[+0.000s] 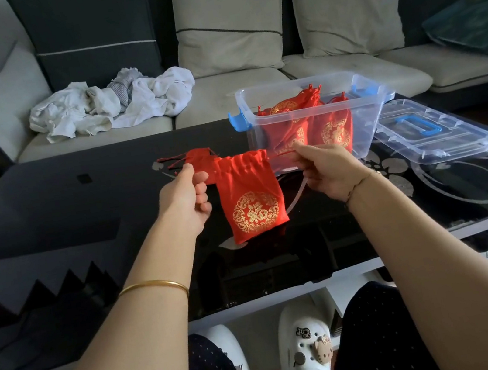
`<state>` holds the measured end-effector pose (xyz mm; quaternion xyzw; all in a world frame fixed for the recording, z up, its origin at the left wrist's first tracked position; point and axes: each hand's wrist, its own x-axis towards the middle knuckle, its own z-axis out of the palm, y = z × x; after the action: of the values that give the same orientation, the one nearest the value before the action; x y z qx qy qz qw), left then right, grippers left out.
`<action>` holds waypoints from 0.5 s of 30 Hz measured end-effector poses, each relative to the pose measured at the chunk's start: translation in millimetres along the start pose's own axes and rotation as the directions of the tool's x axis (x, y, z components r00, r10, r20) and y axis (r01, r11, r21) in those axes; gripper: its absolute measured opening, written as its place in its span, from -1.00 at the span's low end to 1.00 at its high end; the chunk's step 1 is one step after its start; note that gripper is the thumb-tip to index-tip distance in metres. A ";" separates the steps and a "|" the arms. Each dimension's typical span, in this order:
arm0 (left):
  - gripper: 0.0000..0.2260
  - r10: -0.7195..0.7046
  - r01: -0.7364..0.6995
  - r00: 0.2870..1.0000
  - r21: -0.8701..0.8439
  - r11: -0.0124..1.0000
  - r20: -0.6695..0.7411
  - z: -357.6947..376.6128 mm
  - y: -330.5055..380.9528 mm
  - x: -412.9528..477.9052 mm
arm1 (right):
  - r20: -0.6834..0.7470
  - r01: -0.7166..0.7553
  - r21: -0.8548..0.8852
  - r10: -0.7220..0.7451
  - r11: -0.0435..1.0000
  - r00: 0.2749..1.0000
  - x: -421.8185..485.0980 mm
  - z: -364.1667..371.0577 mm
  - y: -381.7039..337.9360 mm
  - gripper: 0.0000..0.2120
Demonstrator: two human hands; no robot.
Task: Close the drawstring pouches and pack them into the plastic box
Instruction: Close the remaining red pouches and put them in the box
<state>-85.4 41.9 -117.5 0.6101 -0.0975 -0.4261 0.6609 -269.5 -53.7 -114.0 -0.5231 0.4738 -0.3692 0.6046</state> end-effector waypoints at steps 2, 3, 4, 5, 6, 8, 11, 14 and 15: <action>-0.65 -0.121 0.133 0.990 -0.190 0.973 0.073 -0.9 1.9 -0.3 | 0.092 -0.211 0.268 0.193 0.940 0.977 2.3 0.4 0.5 -0.72; -0.62 -0.140 0.160 0.986 -0.264 0.951 0.092 -0.9 3.2 -1.3 | 0.120 -0.286 0.391 0.259 0.875 0.958 4.5 -0.7 0.8 -0.70; -0.59 -0.147 0.172 0.984 -0.334 0.927 0.097 -1.1 4.6 -1.9 | 0.126 -0.329 0.497 0.308 0.803 0.943 6.9 -2.4 0.9 -0.69; -0.57 -0.149 0.173 0.985 -0.391 0.904 0.090 -1.0 6.3 -2.9 | 0.114 -0.343 0.584 0.344 0.735 0.932 9.4 -4.8 1.4 -0.67; -0.57 -0.147 0.167 0.986 -0.427 0.889 0.079 -1.1 7.6 -3.3 | 0.096 -0.338 0.651 0.369 0.680 0.925 10.7 -6.5 2.1 -0.66; -0.58 -0.128 0.141 0.990 -0.452 0.881 0.060 0.9 8.5 -5.7 | 0.056 -0.305 0.723 0.387 0.621 0.921 11.5 -7.1 4.3 -0.67; -0.61 -0.028 0.037 0.999 -0.473 0.880 0.026 8.0 8.8 -10.8 | -0.044 -0.208 0.695 0.330 0.688 0.943 12.0 -4.6 3.5 -0.69; -0.68 0.192 -0.136 0.977 -0.420 0.897 0.094 13.8 15.8 -17.4 | -0.136 -0.040 0.592 0.149 0.805 0.979 6.5 -3.0 -7.6 -0.73; -0.68 0.262 -0.192 0.952 -0.363 0.912 0.157 16.1 18.4 -20.7 | -0.156 0.025 0.543 0.071 0.839 0.985 2.6 -1.7 -12.6 -0.74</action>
<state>-100.5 42.5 -89.2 0.4233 -0.1587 -0.4161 0.7890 -269.8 -59.0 -102.2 -0.2914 0.4056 -0.5242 0.6898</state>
